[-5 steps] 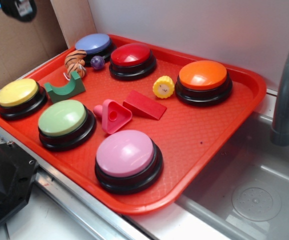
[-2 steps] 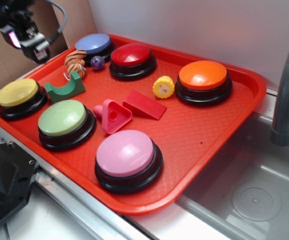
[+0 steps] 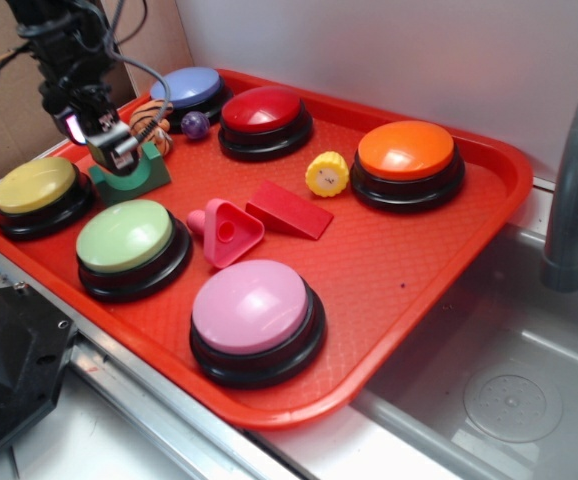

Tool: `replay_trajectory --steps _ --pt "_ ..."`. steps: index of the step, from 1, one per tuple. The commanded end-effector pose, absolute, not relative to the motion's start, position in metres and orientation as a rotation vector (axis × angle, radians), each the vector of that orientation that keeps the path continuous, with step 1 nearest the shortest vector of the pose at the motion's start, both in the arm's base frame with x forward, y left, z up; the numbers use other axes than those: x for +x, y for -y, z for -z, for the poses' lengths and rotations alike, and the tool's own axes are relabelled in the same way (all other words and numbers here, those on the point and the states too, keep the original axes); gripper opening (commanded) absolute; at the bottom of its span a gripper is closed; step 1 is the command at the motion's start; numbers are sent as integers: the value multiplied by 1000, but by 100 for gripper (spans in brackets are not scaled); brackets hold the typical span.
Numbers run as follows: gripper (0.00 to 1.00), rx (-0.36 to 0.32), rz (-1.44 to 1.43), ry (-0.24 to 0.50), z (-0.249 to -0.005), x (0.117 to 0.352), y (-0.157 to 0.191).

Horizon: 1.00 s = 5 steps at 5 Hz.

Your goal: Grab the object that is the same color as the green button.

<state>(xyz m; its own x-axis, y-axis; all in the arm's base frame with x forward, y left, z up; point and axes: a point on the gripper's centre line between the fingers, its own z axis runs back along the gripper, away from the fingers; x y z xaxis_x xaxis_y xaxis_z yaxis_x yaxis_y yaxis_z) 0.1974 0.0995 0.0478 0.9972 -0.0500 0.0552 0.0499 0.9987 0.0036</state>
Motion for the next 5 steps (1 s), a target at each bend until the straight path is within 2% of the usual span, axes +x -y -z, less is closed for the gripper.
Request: replay_trajectory --steps 1,3,4,5 --pt "100 10 77 45 -30 211 -101" --pt "100 19 89 33 -19 217 -101" --pt "72 21 58 22 -16 217 -103" --pt "3 20 47 25 -17 216 -102"
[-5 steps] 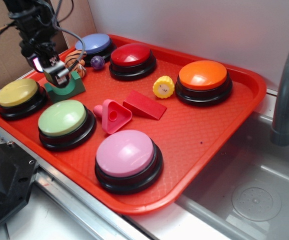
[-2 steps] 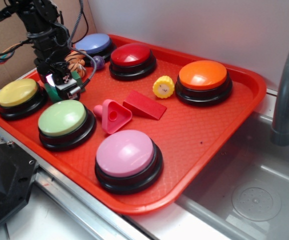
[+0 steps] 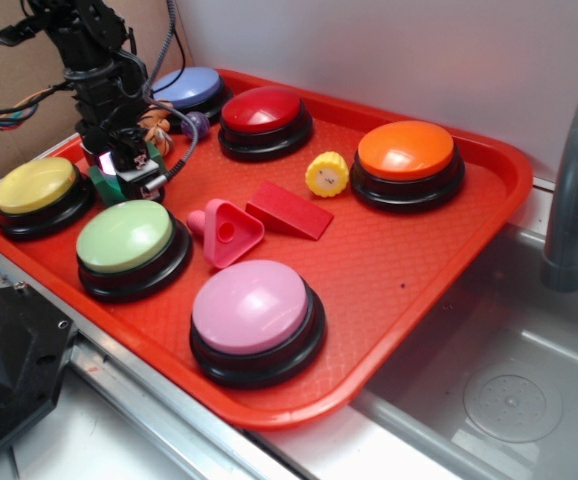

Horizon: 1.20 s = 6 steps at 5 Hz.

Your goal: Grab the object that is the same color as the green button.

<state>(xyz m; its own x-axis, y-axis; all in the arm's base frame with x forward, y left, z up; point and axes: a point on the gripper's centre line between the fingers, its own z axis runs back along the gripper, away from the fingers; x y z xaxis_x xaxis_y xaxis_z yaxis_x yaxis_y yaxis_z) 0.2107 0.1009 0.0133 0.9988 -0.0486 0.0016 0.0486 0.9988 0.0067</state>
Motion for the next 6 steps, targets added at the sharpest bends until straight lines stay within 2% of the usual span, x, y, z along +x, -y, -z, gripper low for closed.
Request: replay_trajectory --steps 1,4,6 --pt "0 -18 18 5 -29 216 -99" --pt "0 -33 -166 13 -102 226 -81" --pt "0 -61 -136 38 -142 232 -35"
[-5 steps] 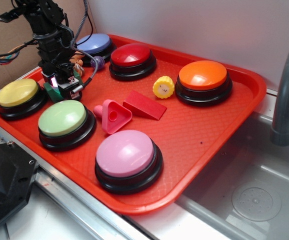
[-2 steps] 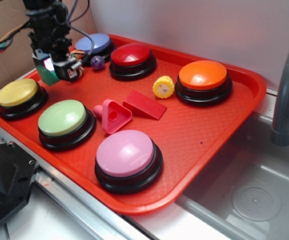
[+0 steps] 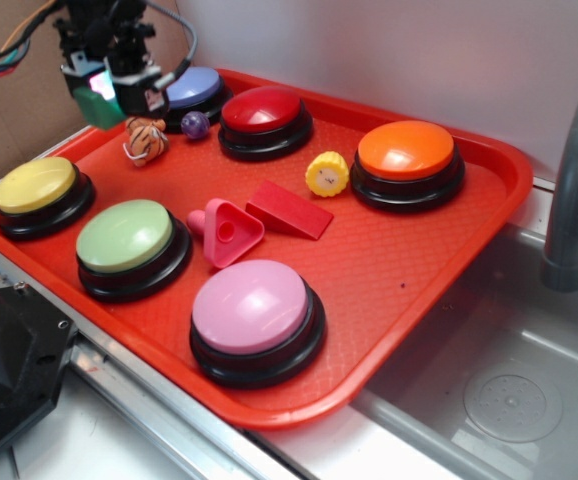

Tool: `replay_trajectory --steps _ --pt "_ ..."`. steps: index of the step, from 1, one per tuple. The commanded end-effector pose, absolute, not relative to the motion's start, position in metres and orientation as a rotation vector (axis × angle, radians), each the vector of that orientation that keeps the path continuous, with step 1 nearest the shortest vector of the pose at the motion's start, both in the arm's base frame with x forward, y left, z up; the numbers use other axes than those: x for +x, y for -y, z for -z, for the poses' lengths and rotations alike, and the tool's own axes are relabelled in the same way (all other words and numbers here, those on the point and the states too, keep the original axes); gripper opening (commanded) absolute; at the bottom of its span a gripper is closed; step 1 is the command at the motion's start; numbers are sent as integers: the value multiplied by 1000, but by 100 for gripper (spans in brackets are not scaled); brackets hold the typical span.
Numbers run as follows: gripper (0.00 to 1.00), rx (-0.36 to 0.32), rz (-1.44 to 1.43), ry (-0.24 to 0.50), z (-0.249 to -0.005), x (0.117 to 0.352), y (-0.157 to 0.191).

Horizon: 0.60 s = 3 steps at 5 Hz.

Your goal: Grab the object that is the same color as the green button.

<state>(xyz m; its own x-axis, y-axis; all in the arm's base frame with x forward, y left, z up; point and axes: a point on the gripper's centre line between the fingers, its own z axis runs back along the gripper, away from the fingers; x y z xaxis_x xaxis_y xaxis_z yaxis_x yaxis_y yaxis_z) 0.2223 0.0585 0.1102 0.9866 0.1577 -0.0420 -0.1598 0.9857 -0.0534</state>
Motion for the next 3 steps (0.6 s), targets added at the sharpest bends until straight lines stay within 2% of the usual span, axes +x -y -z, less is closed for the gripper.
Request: replay_trajectory --steps 1,2,3 --pt "0 -17 -117 35 -147 233 -13" --pt "0 -90 -63 -2 -137 236 -8" --pt "0 -46 -74 -41 -135 233 -18"
